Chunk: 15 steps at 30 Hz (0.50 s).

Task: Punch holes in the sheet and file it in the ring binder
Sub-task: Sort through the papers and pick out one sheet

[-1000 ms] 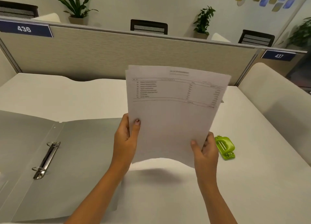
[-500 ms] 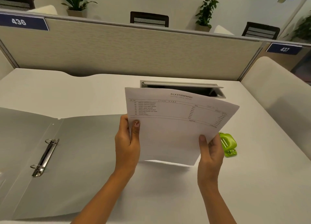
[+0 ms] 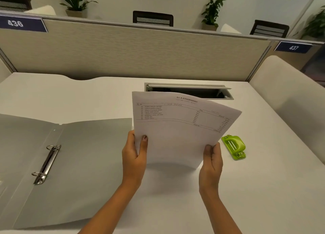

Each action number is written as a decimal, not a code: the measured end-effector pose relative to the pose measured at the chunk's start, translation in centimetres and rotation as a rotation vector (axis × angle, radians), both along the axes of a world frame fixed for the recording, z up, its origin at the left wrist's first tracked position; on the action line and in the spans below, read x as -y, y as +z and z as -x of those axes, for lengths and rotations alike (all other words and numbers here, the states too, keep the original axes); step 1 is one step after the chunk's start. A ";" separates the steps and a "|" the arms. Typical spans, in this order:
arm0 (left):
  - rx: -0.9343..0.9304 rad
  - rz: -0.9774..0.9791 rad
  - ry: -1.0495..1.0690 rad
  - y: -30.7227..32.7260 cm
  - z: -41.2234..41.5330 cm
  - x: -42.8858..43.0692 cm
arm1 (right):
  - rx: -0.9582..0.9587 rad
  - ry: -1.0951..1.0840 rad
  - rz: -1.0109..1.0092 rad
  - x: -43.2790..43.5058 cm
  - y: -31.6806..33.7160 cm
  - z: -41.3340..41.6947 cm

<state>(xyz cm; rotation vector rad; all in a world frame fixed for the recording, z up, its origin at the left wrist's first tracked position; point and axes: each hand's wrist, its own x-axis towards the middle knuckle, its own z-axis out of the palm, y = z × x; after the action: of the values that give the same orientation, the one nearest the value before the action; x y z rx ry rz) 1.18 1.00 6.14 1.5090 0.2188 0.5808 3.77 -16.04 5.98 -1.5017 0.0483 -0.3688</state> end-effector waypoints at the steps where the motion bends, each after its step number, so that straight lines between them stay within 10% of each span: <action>1: -0.008 -0.019 0.003 -0.2 0.0 0.0 | -0.016 0.008 0.005 0.1 -0.3 0.0; 10: 0.040 0.132 0.108 1.2 -0.8 0.0 | -0.115 -0.036 0.057 1.4 -1.9 0.1; 15: 0.013 0.278 0.112 1.0 -1.2 0.3 | -0.266 -0.032 -0.351 1.5 -2.7 0.0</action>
<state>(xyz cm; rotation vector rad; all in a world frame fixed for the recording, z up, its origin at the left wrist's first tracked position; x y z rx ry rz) 2.39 0.72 7.19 1.2296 0.3613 0.6219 3.82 -17.55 3.31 -1.1942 0.3318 -0.1727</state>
